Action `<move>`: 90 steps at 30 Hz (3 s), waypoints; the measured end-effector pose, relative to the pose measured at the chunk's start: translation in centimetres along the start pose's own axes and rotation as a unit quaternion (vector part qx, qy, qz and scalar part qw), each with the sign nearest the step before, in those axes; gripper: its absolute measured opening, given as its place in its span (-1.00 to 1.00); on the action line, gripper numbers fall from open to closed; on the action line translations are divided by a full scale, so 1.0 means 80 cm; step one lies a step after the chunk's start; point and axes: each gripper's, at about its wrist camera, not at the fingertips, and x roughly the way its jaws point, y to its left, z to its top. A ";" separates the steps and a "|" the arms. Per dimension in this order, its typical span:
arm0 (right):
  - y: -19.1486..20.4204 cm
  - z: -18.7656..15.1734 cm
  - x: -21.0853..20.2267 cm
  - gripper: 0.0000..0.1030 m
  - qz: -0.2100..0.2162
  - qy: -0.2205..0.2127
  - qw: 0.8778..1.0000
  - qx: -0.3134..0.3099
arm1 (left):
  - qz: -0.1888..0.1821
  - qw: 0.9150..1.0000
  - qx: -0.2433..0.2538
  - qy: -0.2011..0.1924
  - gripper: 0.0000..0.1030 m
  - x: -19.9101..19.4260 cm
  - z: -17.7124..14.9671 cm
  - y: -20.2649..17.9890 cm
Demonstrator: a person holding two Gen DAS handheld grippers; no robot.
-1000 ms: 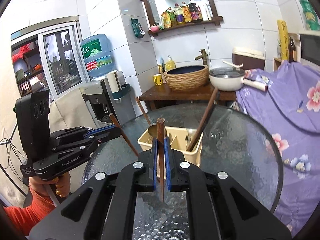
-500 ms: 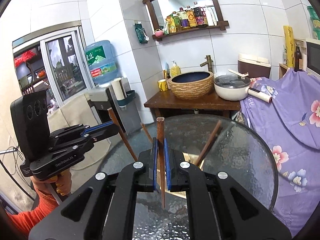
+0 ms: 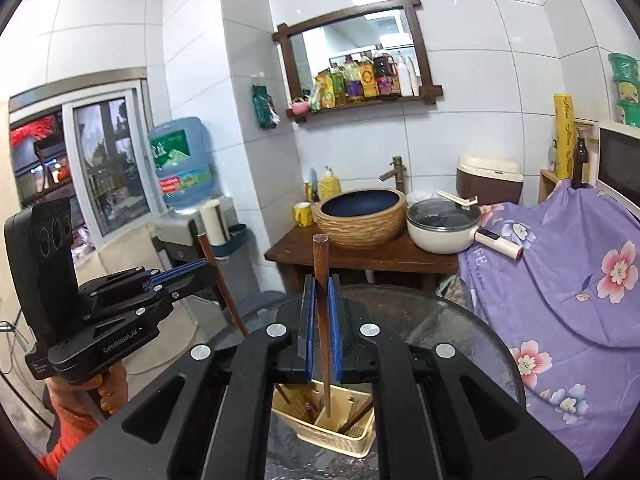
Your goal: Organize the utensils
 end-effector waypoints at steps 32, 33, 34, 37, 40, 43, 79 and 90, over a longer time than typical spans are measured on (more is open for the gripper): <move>-0.037 -0.142 0.114 -0.82 -0.049 0.087 0.995 0.015 | -0.008 0.994 -0.043 0.096 -0.16 0.091 -0.134 0.014; -0.038 -0.142 0.114 -0.72 -0.049 0.086 0.995 0.015 | -0.008 0.994 -0.048 0.093 -0.12 0.089 -0.136 0.015; -0.039 -0.144 0.112 -0.62 -0.048 0.083 0.995 0.015 | -0.007 0.995 -0.050 0.091 -0.10 0.086 -0.137 0.015; -0.039 -0.150 0.092 -0.06 -0.051 0.053 0.997 0.016 | 0.006 0.996 -0.049 0.074 0.31 0.069 -0.145 0.012; -0.033 -0.162 0.066 0.05 -0.050 0.032 0.998 0.000 | 0.026 0.997 -0.026 0.069 0.73 0.051 -0.163 0.003; -0.026 -0.188 0.040 0.30 -0.049 0.018 0.999 -0.015 | 0.035 0.996 -0.006 0.081 0.88 0.033 -0.200 -0.001; 0.090 -0.462 -0.122 0.70 -0.147 -0.068 0.987 -0.012 | 0.158 0.986 -0.030 -0.044 0.88 -0.170 -0.389 -0.077; 0.121 -0.492 -0.181 0.73 -0.156 -0.074 0.984 -0.033 | 0.167 0.982 -0.081 -0.023 0.88 -0.214 -0.424 -0.076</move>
